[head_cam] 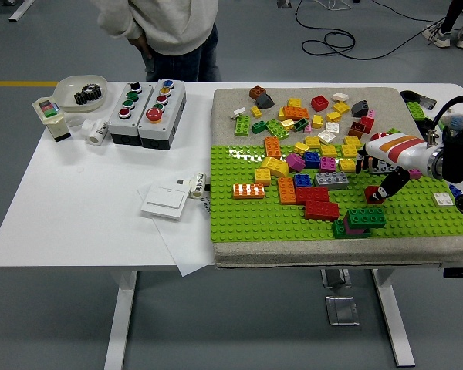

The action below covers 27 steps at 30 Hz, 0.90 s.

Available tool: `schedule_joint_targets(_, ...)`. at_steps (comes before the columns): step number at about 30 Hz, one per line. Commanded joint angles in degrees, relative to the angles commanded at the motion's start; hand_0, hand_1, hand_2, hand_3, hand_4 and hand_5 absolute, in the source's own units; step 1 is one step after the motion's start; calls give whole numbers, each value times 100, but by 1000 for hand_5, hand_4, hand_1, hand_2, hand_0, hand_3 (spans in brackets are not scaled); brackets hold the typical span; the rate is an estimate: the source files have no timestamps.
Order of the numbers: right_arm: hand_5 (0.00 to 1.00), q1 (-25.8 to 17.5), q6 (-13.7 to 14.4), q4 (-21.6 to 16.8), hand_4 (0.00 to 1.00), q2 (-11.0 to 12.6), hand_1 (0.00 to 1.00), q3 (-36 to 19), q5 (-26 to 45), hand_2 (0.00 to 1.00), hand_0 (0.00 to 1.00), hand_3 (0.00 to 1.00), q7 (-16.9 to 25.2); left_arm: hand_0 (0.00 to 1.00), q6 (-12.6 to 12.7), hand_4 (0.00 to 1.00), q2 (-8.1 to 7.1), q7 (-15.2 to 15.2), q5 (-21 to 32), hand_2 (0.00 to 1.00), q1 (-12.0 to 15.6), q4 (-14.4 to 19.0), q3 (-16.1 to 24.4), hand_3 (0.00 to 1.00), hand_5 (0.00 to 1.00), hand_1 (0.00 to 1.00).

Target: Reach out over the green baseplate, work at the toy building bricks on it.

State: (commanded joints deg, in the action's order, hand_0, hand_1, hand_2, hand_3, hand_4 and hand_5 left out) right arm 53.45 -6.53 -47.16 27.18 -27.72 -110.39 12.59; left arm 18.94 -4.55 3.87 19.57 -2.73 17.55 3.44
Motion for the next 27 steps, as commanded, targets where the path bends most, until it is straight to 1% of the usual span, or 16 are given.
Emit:
schedule_joint_targets(6, 222, -81, 57, 79, 981, -20, 558, -39, -55, 583, 404, 564, 23, 592, 12, 597, -1, -32, -79, 700, 10, 2, 42, 558, 620, 722)
schedule_joint_targets(12, 239, -196, 145, 98, 978, 8, 554, -125, -106, 580, 400, 561, 49, 591, 24, 595, -8, -45, -134, 699, 3, 7, 63, 558, 618, 722)
schedule_joint_targets(15, 239, -231, 190, 134, 978, 0, 554, -160, -27, 580, 400, 561, 52, 591, 31, 595, -11, -59, -176, 699, -10, 10, 84, 558, 618, 722)
schedule_joint_targets(16, 351, -238, 193, 142, 965, -1, 555, -168, -3, 582, 395, 546, 51, 588, 31, 592, -11, -63, -188, 697, -13, 11, 90, 557, 617, 722)
schedule_joint_targets(21, 351, -283, 251, 238, 965, -31, 555, -218, -10, 582, 395, 546, 55, 588, 36, 592, -12, -74, -219, 697, -36, 17, 100, 557, 617, 722)
schedule_joint_targets(22, 417, -297, 279, 246, 952, -36, 547, -231, -37, 583, 394, 538, 57, 588, 37, 591, -12, -73, -222, 696, -38, 17, 100, 557, 616, 722)
schedule_joint_targets(27, 417, -346, 347, 265, 952, -68, 547, -260, -113, 583, 394, 538, 60, 588, 40, 591, -10, -65, -214, 696, -47, 20, 92, 557, 616, 722)
